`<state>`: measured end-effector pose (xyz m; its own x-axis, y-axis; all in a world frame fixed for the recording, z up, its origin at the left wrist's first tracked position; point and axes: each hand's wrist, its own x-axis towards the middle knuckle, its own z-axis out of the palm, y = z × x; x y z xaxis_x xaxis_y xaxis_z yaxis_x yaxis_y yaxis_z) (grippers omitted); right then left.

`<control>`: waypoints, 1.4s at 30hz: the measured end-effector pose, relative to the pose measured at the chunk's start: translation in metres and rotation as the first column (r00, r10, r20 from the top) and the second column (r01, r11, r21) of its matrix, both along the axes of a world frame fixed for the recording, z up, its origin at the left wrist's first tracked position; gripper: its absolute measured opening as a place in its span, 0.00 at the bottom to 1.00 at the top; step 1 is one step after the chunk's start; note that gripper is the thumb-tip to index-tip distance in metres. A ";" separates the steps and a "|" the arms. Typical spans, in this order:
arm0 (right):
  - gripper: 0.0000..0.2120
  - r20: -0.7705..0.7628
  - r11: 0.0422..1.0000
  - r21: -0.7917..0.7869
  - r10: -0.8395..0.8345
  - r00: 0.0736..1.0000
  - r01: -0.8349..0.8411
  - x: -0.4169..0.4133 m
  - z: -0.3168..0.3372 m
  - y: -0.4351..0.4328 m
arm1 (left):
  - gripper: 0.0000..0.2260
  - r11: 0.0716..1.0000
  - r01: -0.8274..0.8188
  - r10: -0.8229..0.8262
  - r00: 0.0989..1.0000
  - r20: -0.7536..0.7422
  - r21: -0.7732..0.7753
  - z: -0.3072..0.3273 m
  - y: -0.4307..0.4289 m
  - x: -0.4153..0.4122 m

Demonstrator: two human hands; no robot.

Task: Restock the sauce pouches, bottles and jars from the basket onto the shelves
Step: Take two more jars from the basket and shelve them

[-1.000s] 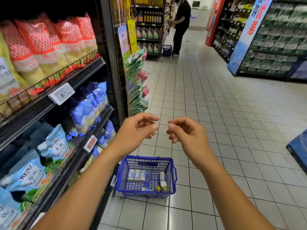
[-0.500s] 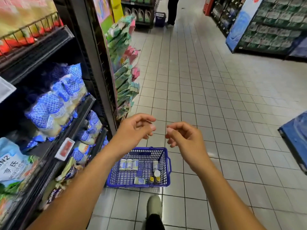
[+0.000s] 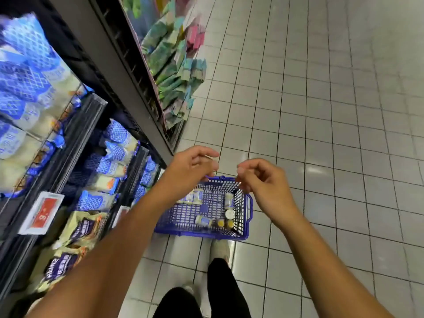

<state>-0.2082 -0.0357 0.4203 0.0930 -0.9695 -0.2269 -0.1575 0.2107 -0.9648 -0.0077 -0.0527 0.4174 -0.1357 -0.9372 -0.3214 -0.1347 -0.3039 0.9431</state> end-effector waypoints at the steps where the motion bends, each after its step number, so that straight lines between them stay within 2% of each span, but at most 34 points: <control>1: 0.05 -0.009 1.000 0.024 -0.002 1.000 0.002 -0.001 -0.014 -0.006 | 0.07 1.000 0.004 -0.004 1.000 0.012 0.019 -0.013 -0.006 0.001; 7: 0.06 -0.045 0.977 0.202 -0.064 0.997 0.072 -0.006 -0.111 -0.027 | 0.09 0.987 -0.028 0.022 0.999 0.034 0.161 -0.106 -0.034 0.011; 9: 0.07 -0.071 0.963 0.249 -0.089 0.993 0.104 -0.007 -0.151 -0.031 | 0.10 0.977 -0.031 0.024 0.999 0.033 0.212 -0.147 -0.039 0.016; 19: 0.09 -0.186 0.859 0.461 -0.154 0.970 0.225 0.007 -0.365 -0.038 | 0.06 0.885 -0.075 0.022 0.992 0.120 0.460 -0.371 -0.046 0.038; 24: 0.04 -0.242 0.807 0.549 -0.098 0.965 0.219 0.012 -0.467 -0.044 | 0.08 0.830 -0.172 0.036 0.966 0.256 0.531 -0.490 -0.048 0.047; 27: 0.02 -0.315 0.781 0.588 -0.018 0.949 0.210 0.011 -0.529 -0.051 | 0.05 0.836 -0.140 -0.089 0.920 0.382 0.531 -0.557 -0.049 0.051; 30: 0.13 -0.427 0.751 0.633 0.135 0.894 0.189 0.008 -0.585 -0.058 | 0.05 0.839 -0.080 -0.210 0.865 0.455 0.539 -0.609 -0.053 0.053; 32: 0.19 -0.494 0.760 0.628 0.222 0.840 0.168 0.005 -0.614 -0.063 | 0.09 0.859 -0.094 -0.216 0.824 0.524 0.502 -0.637 -0.058 0.053; 36: 0.22 -0.583 0.763 0.618 0.283 0.762 0.189 0.000 -0.662 -0.071 | 0.16 0.901 -0.140 -0.161 0.770 0.617 0.410 -0.683 -0.071 0.044; 39: 0.26 -0.623 0.756 0.629 0.350 0.699 0.182 0.003 -0.687 -0.075 | 0.23 0.883 -0.115 -0.238 0.725 0.647 0.454 -0.707 -0.076 0.036; 42: 0.30 -0.632 0.749 0.640 0.384 0.673 0.174 0.009 -0.704 -0.079 | 0.30 0.883 -0.068 -0.320 0.637 0.701 0.465 -0.722 -0.075 0.024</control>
<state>-0.1989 -0.1145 -0.2838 -0.2688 -0.5675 -0.7782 -0.7627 0.6189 -0.1879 0.0167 -0.1273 -0.3042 0.2240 -0.6732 -0.7047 -0.7893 -0.5494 0.2740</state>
